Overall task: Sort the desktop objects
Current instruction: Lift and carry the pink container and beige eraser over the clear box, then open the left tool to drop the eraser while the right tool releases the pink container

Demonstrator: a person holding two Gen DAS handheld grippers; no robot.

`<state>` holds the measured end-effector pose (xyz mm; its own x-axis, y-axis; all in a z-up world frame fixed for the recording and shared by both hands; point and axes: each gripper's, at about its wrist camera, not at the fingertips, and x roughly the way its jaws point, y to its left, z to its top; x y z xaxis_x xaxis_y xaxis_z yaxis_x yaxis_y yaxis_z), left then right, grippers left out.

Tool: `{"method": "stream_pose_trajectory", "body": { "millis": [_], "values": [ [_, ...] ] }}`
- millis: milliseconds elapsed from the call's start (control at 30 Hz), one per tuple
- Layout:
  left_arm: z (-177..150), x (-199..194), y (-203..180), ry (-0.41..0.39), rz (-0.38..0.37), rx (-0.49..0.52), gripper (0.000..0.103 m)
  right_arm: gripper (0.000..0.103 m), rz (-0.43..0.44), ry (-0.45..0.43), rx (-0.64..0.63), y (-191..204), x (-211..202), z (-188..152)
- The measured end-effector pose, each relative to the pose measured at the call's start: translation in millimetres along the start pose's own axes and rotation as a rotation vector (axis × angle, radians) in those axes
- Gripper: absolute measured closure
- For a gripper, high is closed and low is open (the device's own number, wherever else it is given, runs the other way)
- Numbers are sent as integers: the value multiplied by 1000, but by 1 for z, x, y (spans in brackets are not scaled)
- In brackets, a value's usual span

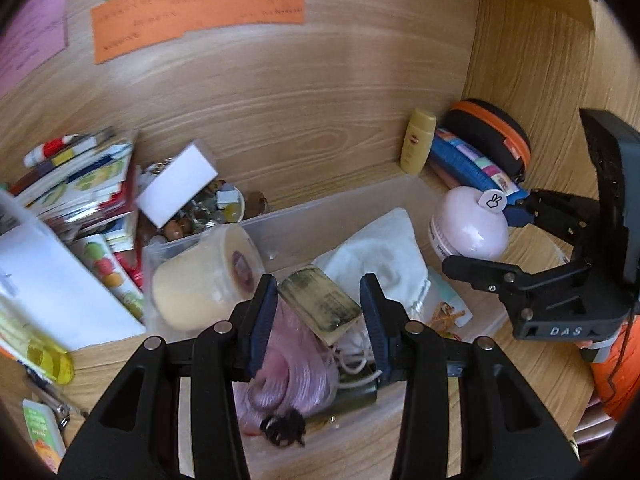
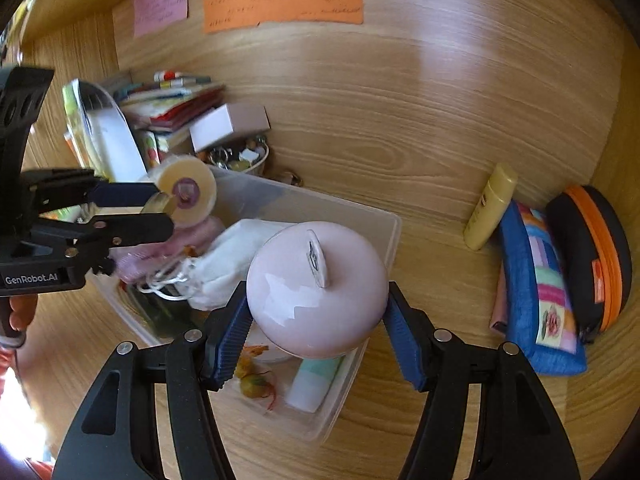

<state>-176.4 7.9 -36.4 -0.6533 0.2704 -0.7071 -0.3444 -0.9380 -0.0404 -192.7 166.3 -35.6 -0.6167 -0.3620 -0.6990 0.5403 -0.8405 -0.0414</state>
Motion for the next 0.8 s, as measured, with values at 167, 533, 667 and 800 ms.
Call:
{"method": "stream_pose_trajectory", "body": {
  "millis": [167,533,667,800],
  "values": [
    [3,16,-3,32,-20,-1,61,43,-19,14,-24,0,11,4],
    [-1,26,0,50,-15,-28,61,43,-23,30,-74,15,25,10],
    [0,27,0,45,-7,-18,59,43,-41,19,-97,19,27,10],
    [1,24,4,40,-20,-27,52,43,-42,15,-102,18,27,10]
  ]
}}
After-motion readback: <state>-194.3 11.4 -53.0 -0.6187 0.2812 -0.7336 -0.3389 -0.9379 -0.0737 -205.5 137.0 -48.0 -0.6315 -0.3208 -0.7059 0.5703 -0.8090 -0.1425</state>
